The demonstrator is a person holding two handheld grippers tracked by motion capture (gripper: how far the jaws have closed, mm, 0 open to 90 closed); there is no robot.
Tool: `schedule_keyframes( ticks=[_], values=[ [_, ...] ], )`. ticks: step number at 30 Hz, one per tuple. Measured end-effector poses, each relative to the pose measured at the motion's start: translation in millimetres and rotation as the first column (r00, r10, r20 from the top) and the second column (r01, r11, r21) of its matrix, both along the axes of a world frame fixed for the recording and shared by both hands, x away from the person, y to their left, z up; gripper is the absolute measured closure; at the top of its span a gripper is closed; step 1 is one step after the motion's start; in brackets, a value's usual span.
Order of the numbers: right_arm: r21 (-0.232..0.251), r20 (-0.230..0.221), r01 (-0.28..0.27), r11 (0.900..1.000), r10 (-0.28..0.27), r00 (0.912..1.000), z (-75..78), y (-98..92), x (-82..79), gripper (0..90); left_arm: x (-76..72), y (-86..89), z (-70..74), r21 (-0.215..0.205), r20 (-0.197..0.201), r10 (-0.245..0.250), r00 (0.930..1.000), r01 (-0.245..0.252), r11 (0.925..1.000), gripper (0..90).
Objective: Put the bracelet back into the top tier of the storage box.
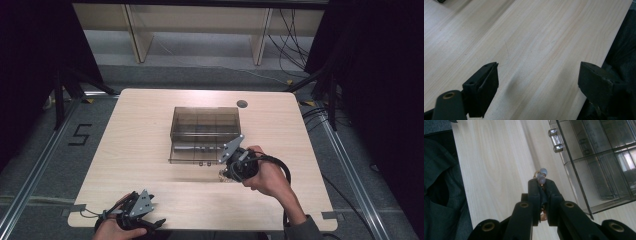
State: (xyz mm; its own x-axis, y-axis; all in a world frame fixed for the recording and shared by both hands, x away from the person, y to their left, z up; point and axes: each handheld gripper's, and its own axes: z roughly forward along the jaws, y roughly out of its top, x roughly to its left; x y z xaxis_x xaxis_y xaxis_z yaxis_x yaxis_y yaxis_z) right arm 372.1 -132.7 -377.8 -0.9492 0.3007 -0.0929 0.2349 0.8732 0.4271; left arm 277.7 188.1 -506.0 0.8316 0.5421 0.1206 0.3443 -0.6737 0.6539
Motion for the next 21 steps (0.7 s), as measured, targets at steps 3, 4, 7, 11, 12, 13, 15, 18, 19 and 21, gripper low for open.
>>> schedule_keyframes(
  ticks=[3,4,7,11,12,13,15,18,19,21],
  values=[
    [-0.004,0.002,0.001,1.000,-0.001,1.0000,2.8,0.0,0.6,85.6,-0.2,-0.1,-0.1,0.000,-0.001,-0.001,1.0000,0.001,1.0000,16.9],
    [-0.005,0.005,0.001,1.000,-0.001,1.0000,4.7,-0.4,1.1,85.6,0.0,0.0,0.0,0.001,0.001,0.001,1.0000,-0.001,1.0000,16.9],
    [-0.003,0.012,0.003,1.000,-0.003,0.9999,9.3,-1.3,1.9,85.6,-0.3,-0.2,-0.1,0.000,0.000,-0.001,1.0000,0.001,1.0000,16.9],
    [0.000,0.015,-0.003,1.000,0.003,0.9999,15.2,-1.8,3.6,85.6,0.0,-0.2,-0.1,0.000,0.000,-0.001,1.0000,0.001,1.0000,16.9],
    [0.001,0.006,0.002,1.000,-0.002,1.0000,17.6,-1.7,3.8,85.5,0.1,-0.4,-0.5,-0.003,-0.004,-0.005,1.0000,0.005,1.0000,16.9],
    [0.000,0.001,0.010,1.000,-0.010,1.0000,19.7,-1.5,3.3,85.5,0.5,-0.8,-1.1,-0.003,-0.009,-0.009,0.9999,0.009,1.0000,16.9],
    [0.000,0.010,0.001,1.000,-0.001,1.0000,23.6,-1.1,4.7,85.5,0.5,-1.2,-1.3,-0.004,-0.011,-0.011,0.9999,0.011,0.9999,16.9],
    [0.002,0.013,-0.012,1.000,0.012,0.9999,29.7,0.0,7.2,85.5,0.6,-0.8,-0.8,0.000,-0.008,-0.015,0.9999,0.015,0.9999,16.9],
    [0.001,0.019,-0.014,1.000,0.014,0.9997,31.5,0.5,8.1,85.6,0.4,-0.8,-0.9,-0.003,-0.006,-0.007,1.0000,0.007,1.0000,16.8],
    [-0.003,0.016,0.005,1.000,-0.005,0.9999,35.3,1.4,8.9,85.5,0.3,-0.7,-0.8,-0.005,-0.008,-0.009,0.9999,0.009,0.9999,16.9]
  ],
)
